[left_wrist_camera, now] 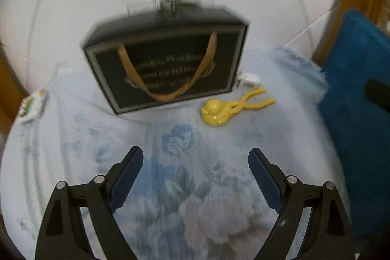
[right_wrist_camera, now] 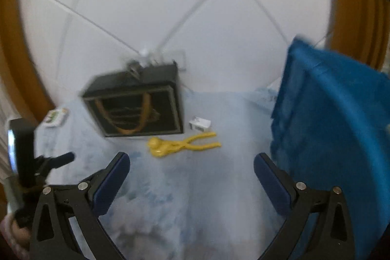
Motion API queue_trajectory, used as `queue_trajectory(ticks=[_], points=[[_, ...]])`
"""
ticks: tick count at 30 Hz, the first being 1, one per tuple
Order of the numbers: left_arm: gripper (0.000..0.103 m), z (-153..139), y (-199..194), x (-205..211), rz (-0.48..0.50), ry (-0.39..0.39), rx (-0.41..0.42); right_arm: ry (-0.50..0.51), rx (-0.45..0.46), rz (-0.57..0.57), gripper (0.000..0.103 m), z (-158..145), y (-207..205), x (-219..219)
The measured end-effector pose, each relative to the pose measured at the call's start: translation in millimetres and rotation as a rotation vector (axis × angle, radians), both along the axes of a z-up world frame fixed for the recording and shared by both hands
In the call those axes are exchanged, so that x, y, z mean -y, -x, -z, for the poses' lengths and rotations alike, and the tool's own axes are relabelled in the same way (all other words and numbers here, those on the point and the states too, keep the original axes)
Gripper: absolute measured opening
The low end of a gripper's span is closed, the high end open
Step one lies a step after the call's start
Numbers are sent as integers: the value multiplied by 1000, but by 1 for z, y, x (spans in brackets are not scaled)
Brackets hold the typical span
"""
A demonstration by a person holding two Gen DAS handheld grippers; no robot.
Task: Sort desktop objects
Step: 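Move both tools back over the table toward the yellow tongs and white box, then grasp the yellow tongs toy with the left tool while the right tool grasps the white box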
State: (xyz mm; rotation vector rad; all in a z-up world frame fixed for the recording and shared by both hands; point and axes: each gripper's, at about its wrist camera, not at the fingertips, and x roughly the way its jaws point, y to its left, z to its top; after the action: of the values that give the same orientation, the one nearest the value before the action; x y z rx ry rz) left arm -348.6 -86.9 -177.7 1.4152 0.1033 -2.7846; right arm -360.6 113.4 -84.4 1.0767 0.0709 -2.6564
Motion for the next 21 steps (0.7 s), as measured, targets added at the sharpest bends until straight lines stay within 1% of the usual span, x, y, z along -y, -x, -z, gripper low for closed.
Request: queue_trajectory(ticks=[1, 2, 3, 4, 5, 6, 8, 10, 12, 14, 15, 16, 17, 18, 20, 21], points=[[89, 16, 16, -1, 6, -5, 25, -8, 19, 3, 93, 14, 17, 1], [89, 30, 30, -2, 10, -4, 44, -18, 46, 11, 80, 34, 43, 2], [89, 41, 41, -5, 16, 0, 59, -24, 65, 22, 69, 48, 59, 1], [89, 53, 52, -6, 23, 3, 76, -27, 87, 32, 64, 65, 81, 1], [89, 65, 64, -9, 30, 4, 95, -23, 108, 42, 57, 82, 102, 1], [89, 77, 76, -11, 39, 3, 112, -21, 123, 48, 54, 93, 120, 2], [89, 94, 93, -12, 47, -2, 130, -23, 146, 55, 54, 120, 159, 4], [89, 109, 108, -12, 52, 3, 134, -60, 147, 72, 54, 141, 195, 6], [89, 117, 119, -9, 39, 35, 123, -46, 160, 70, 54, 160, 229, 4], [89, 123, 125, 0, -4, 80, 112, -47, 155, 69, 54, 175, 255, 5], [91, 125, 128, 6, -21, 86, 106, -49, 170, 57, 54, 184, 266, 6], [91, 127, 129, 13, -16, 47, 113, -48, 207, 24, 54, 196, 276, 8], [91, 128, 128, 17, -32, 39, 110, -44, 237, -8, 54, 205, 282, 14], [91, 127, 127, 21, -56, 62, 101, -50, 265, -37, 55, 211, 280, 19], [91, 124, 123, 27, -102, 109, 93, -101, 262, -68, 56, 214, 255, 28], [91, 122, 120, 31, -114, 95, 93, -91, 273, -79, 59, 214, 243, 31]])
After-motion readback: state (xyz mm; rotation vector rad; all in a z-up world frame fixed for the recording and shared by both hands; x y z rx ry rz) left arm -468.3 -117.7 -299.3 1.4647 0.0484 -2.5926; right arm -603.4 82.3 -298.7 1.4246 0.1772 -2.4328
